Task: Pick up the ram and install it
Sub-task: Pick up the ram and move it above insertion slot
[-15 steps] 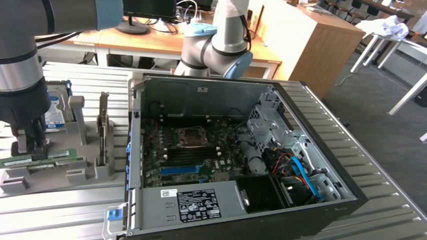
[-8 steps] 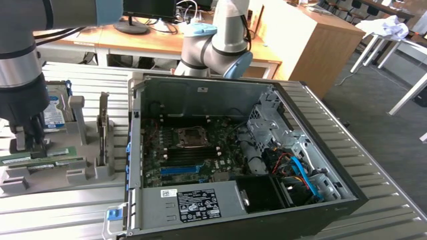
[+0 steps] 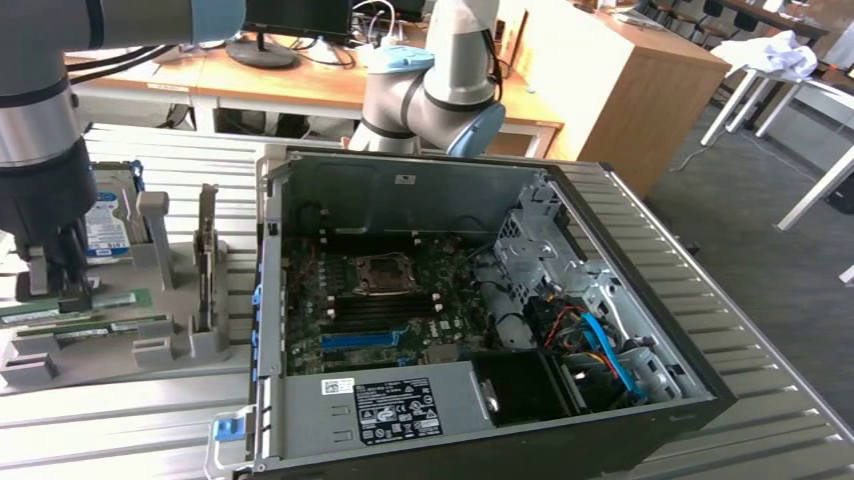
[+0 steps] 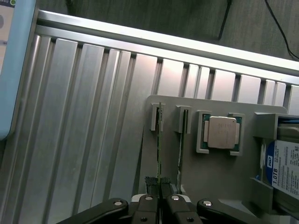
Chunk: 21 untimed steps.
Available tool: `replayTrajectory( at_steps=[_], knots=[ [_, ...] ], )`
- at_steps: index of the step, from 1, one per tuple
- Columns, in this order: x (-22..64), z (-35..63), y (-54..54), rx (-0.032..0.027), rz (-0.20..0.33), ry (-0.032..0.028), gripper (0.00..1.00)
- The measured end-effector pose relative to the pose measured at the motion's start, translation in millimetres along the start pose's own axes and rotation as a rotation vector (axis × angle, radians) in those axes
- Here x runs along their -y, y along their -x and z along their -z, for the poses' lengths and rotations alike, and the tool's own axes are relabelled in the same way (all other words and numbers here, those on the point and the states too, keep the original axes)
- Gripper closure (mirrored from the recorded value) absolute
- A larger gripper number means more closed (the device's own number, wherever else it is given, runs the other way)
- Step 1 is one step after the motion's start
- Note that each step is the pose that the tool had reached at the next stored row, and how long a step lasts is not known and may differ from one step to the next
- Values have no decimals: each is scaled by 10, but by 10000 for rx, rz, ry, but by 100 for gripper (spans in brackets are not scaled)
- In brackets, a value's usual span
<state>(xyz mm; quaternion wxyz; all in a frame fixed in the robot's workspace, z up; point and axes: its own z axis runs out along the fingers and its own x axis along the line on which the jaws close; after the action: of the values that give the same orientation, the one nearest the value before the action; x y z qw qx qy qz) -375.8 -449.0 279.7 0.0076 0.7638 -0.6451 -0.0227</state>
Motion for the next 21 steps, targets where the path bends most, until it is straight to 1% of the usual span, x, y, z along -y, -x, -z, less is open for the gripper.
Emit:
replayTrajectory(
  at_steps=[21],
  knots=[
    [-7, 163, 4, -1, 0, 0, 87]
  ],
)
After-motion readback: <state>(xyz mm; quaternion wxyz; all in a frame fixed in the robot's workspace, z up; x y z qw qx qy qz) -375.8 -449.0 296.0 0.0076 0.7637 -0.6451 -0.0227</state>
